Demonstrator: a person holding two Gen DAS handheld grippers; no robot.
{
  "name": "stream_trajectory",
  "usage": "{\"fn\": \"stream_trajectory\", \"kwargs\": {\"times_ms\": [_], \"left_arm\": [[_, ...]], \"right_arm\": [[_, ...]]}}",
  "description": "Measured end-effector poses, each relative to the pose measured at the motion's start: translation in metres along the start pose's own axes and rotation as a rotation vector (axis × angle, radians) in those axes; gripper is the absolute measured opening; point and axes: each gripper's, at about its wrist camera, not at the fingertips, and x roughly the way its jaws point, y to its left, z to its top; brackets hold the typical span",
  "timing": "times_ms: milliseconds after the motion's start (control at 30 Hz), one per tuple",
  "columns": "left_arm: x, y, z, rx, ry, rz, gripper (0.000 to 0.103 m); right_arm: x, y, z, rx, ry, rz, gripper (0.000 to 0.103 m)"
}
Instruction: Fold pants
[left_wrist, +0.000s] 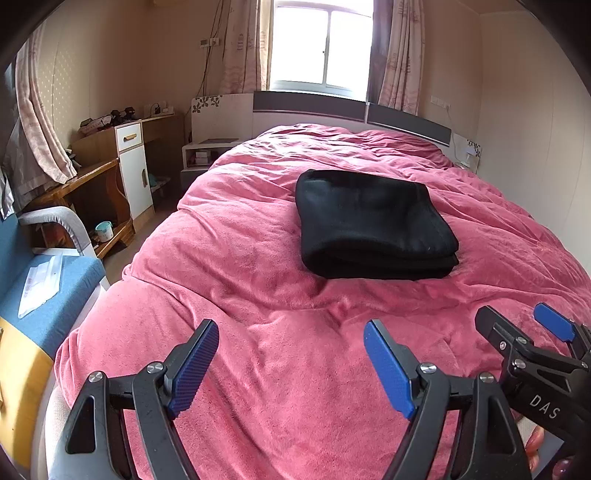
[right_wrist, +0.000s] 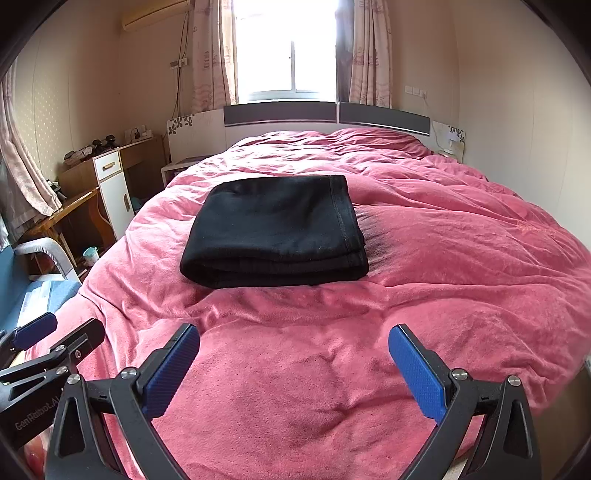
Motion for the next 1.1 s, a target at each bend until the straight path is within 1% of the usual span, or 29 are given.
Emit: {"fn": "stream_trajectory", "kwargs": {"times_ms": [367,900,967,1033,1100], "left_arm": [[0.0020,-0.0008,-0.0014,0.007,0.013,-0.008,0.083],[0.0090,0.0017,-0.0034,-0.010,0.055,-0.024,0.083],[0.0085,0.0029,-0.0047,-0.017,0.049,-0.017,0.079],[0.0085,0.0032,-0.0052,-0.016,0.041,-0.006,0.079],[0.0103,0.0031,-0.0057,-0.012,0.050,-0.004,0.079]], "right_arm": [[0.0019,0.0012,-0.0014,0.001,0.012,0.001,0.103],[0.0053,0.0000,-0.0033,0.004,0.030,0.003,0.103],[0.0054,-0.0001,-0.0036,0.002,0.033,0.000,0.103],[0.0061,-0.0007,-0.0041,0.005,0.034,0.002,0.103],[0.0074,-0.0011,-0.0048,0.003,0.041,-0.001,0.103]]}}
